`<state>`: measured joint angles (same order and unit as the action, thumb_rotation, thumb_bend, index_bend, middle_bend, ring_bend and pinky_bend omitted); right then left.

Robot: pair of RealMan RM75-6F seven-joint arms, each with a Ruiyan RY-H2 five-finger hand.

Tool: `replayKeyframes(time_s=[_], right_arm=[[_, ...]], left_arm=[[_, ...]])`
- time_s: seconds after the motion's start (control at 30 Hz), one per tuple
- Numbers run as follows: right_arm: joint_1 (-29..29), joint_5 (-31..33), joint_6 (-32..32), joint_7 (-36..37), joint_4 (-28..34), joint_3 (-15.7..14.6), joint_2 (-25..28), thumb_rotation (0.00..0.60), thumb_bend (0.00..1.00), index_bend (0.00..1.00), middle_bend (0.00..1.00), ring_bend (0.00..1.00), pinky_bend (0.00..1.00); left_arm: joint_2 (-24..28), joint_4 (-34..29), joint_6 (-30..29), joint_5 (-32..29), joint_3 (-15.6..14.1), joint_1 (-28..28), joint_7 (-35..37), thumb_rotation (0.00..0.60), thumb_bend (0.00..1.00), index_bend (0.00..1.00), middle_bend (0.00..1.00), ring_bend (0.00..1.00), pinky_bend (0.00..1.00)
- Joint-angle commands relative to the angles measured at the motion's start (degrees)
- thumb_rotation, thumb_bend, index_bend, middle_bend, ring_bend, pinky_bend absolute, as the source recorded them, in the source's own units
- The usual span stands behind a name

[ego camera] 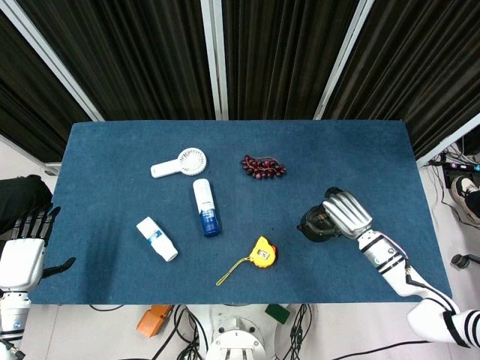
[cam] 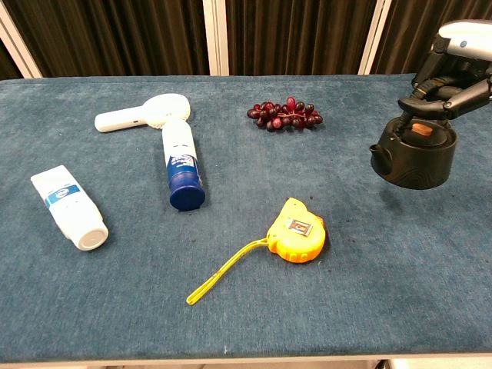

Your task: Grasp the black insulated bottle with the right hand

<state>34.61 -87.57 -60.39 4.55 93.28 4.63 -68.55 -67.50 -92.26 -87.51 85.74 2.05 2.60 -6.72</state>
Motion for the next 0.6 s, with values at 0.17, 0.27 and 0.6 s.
replayKeyframes(time_s=[0.17,0.27,0.6], right_arm=[[0.8,0.8,0.7,-2.1,-0.3,0.6,-1.1,0.458,0.57,1.00,1.00,1.00,0.40],[1.3,1.6,1.3,-3.7,-0.5,1.1,-2.0,0.474,0.57,1.00,1.00,1.00,0.41],[3.3,3.0,3.3,-8.7,-1.0,1.9,-4.7,0.515,0.57,1.00,1.00,1.00,0.41]], left_arm=[[-0.2,0.3,-0.1,0.0,0.0,-0.1,0.3,0.600,0.06,0.00,0.02,0.00,0.00],[-0.3,0.5,-0.2,0.1,-0.1,-0.1,0.5,0.600,0.06,0.00,0.02,0.00,0.00],[-0.7,1.1,-0.2,0.0,-0.1,-0.2,1.0,0.600,0.06,0.00,0.02,0.00,0.00]])
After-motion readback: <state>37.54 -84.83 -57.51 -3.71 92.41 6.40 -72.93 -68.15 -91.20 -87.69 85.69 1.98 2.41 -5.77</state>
